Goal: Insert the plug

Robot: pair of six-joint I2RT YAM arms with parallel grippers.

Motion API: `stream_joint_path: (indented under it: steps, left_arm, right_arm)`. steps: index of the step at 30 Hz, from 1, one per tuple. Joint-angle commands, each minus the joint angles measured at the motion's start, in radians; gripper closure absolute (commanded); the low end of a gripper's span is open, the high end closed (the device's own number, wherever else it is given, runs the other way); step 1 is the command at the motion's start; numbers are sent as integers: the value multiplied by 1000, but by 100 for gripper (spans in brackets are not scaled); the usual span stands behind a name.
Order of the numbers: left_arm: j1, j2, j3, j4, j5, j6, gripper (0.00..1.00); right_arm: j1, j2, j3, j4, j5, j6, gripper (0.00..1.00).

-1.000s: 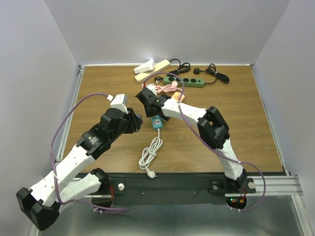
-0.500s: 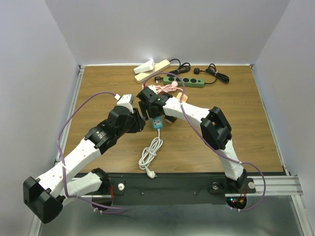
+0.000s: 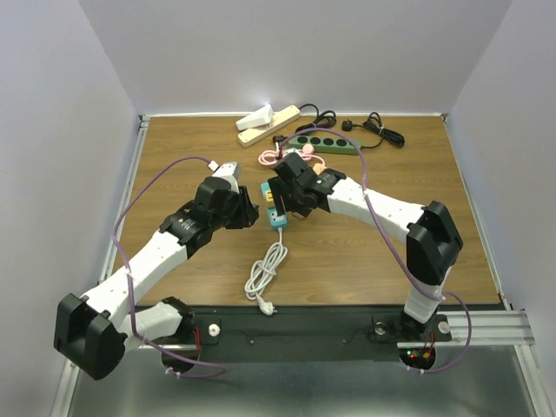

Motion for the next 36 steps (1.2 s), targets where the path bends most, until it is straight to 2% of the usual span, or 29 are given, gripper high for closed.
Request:
stream_joint_path:
  steps: [1,2,3,6,9,16,27,36]
  left_arm:
    - [41,48,68,46,131,64,100]
    - [50,58,87,42,145,71,100]
    - [58,81,96,31,165,85,100]
    - [73,131,130,20,205,107,100]
    - [85,200,165,-12,265,130,100]
    - [98,323,243,-90,314,182,100]
    - [101,431,319,-202,316,268,100]
    - [99,432,348,-253,251,373,100]
  right_arm:
    - [-2,-67,-98,110,-152,-6,47]
    - [-2,-73,-112,120,-170,-3,59]
    - [-2,-76,-141,123,-189,0,78]
    - [-3,-60,-178,149,-196,5,94]
    - [-8,-27,-195,169,-171,6,100]
    - [-87,19,-207,242,-212,-10,99]
    - [-144,120,-172,321,-251,-72,100]
    - [-144,120,-184,368,-426,-89,100]
